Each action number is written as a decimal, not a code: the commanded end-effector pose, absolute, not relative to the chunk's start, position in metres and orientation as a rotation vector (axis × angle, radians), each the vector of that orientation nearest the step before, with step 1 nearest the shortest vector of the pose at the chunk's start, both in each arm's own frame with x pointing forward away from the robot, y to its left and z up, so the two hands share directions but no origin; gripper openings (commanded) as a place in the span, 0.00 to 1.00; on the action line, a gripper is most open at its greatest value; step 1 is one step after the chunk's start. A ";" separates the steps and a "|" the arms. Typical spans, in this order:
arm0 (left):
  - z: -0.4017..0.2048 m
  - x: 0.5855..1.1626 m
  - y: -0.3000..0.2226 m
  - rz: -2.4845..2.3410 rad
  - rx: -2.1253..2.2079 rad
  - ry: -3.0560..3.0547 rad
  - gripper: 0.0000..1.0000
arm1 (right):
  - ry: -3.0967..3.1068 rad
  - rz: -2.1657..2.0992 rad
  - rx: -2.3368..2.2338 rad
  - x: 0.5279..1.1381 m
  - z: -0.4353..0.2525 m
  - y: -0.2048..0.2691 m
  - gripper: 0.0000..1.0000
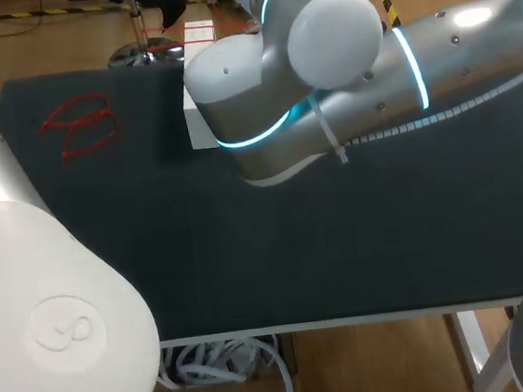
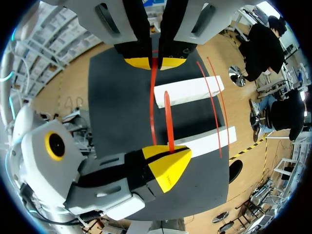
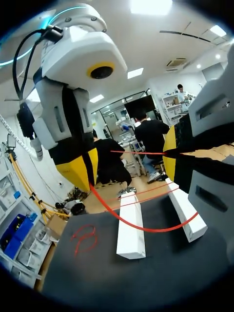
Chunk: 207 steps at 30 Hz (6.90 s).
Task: Grab the tape and strap the tape.
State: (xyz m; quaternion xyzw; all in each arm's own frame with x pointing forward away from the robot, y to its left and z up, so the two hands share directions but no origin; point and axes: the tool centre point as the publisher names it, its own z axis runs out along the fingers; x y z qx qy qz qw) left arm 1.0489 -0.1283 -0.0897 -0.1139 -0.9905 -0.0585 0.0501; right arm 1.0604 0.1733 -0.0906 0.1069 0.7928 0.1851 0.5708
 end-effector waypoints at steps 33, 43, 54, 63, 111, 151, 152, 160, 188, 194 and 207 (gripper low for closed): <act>-0.090 1.049 -0.128 -0.179 -0.348 -3.017 0.00 | 1.935 0.381 0.172 1.059 -0.097 0.201 0.00; -0.090 1.049 -0.128 -0.179 -0.348 -3.017 0.00 | 1.941 0.367 0.154 1.061 -0.099 0.207 0.00; -0.090 1.049 -0.128 -0.179 -0.348 -3.017 0.00 | 1.936 0.363 0.135 1.064 -0.097 0.214 0.00; -0.090 1.049 -0.128 -0.179 -0.348 -3.017 0.00 | 1.941 0.367 0.127 1.061 -0.097 0.218 0.00; -0.090 1.049 -0.128 -0.179 -0.348 -3.017 0.00 | 1.930 0.231 0.099 1.054 -0.084 0.210 0.00; -0.090 1.049 -0.128 -0.179 -0.348 -3.017 0.00 | 1.954 0.201 0.080 1.057 -0.087 0.210 0.00; -0.090 1.049 -0.128 -0.179 -0.348 -3.017 0.00 | 1.954 0.202 0.079 1.057 -0.087 0.211 0.00; -0.090 1.049 -0.128 -0.179 -0.348 -3.017 0.00 | 1.963 0.207 0.070 1.058 -0.088 0.213 0.00; -0.090 1.049 -0.128 -0.179 -0.348 -3.017 0.00 | 1.967 0.208 0.029 1.054 -0.085 0.219 0.00; -0.090 1.049 -0.128 -0.179 -0.348 -3.017 0.00 | 1.963 0.190 0.036 1.051 -0.083 0.212 0.00; -0.090 1.049 -0.128 -0.179 -0.348 -3.017 0.00 | 1.973 0.176 0.033 1.052 -0.087 0.209 0.00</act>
